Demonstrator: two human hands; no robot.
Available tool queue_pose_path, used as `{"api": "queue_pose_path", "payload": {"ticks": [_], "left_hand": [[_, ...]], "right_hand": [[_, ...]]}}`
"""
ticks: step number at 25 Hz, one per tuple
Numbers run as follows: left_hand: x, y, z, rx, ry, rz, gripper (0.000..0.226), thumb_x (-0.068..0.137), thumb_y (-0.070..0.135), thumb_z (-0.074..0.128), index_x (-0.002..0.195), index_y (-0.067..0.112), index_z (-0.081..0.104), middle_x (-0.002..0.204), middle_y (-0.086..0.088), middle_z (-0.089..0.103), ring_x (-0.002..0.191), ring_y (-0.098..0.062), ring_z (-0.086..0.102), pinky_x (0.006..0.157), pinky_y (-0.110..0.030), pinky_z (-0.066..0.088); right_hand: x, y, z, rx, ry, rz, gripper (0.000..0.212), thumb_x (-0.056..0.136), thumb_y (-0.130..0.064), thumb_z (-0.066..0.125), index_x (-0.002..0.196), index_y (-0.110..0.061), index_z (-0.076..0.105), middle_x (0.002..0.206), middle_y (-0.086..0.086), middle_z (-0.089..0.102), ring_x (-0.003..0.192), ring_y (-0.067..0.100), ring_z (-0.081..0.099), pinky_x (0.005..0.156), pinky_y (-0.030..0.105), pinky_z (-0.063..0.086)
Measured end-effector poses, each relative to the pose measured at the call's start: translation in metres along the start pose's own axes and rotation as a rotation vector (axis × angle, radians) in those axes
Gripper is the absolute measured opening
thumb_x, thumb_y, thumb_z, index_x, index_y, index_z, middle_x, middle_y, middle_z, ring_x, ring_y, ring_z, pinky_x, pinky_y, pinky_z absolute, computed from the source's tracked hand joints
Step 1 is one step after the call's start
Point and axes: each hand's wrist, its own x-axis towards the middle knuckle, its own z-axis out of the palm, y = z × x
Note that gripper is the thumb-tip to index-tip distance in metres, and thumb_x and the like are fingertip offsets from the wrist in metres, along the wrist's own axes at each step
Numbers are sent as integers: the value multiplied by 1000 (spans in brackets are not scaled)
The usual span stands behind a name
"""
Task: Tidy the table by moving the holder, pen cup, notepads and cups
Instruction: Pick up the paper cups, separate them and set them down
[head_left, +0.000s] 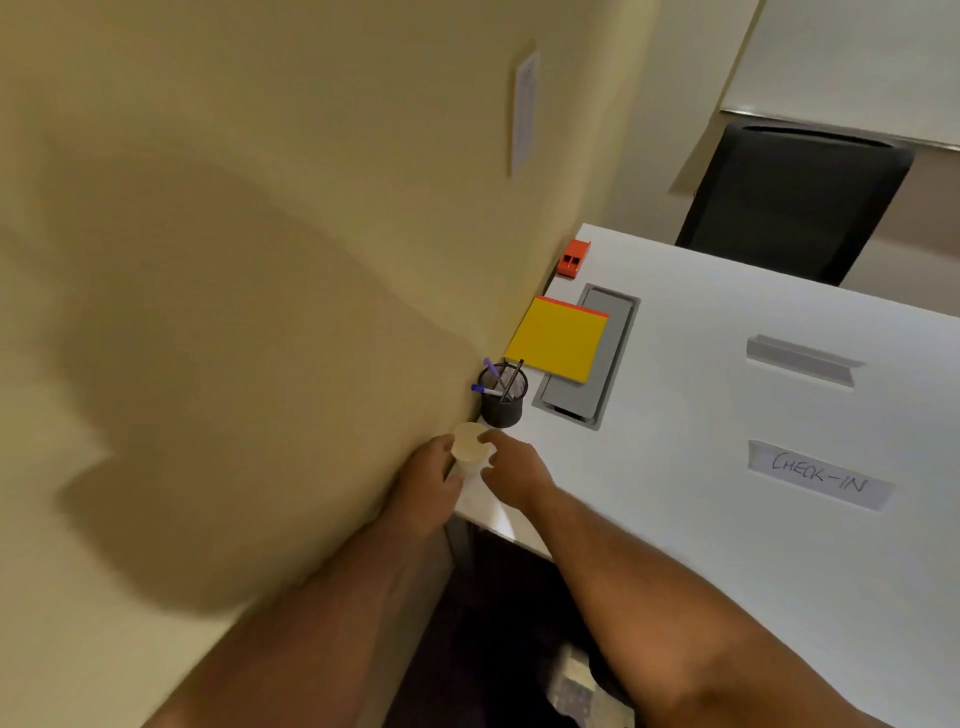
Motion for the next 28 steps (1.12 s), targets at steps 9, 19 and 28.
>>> {"api": "queue_pose_path", "payload": {"ticks": [9,19,28], "left_hand": [[-9,-17,9,84,-80,-52,63,94,10,68,153,15,44,152,-6,50,141,-25,49,117,-42,42],[-32,16,48,37,-130,-13,64,93,16,72,151,21,47,155,-3,47,139,-22,48,113,-33,41],[-80,89,97,-153,-137,296,62,80,24,85,135,15,57,118,-5,66,105,-27,64,88,-39,56]], "right_hand": [[11,15,8,-189,27,51,36,100,-22,66,135,-17,64,129,8,71,116,26,68,92,31,52],[-82,62,-56,-33,287,37,26,97,-43,71,104,-19,76,101,2,77,95,25,68,81,36,53],[-175,98,-126,420,229,-94,20,103,-24,65,100,-9,78,91,8,82,76,10,69,65,14,50]]}}
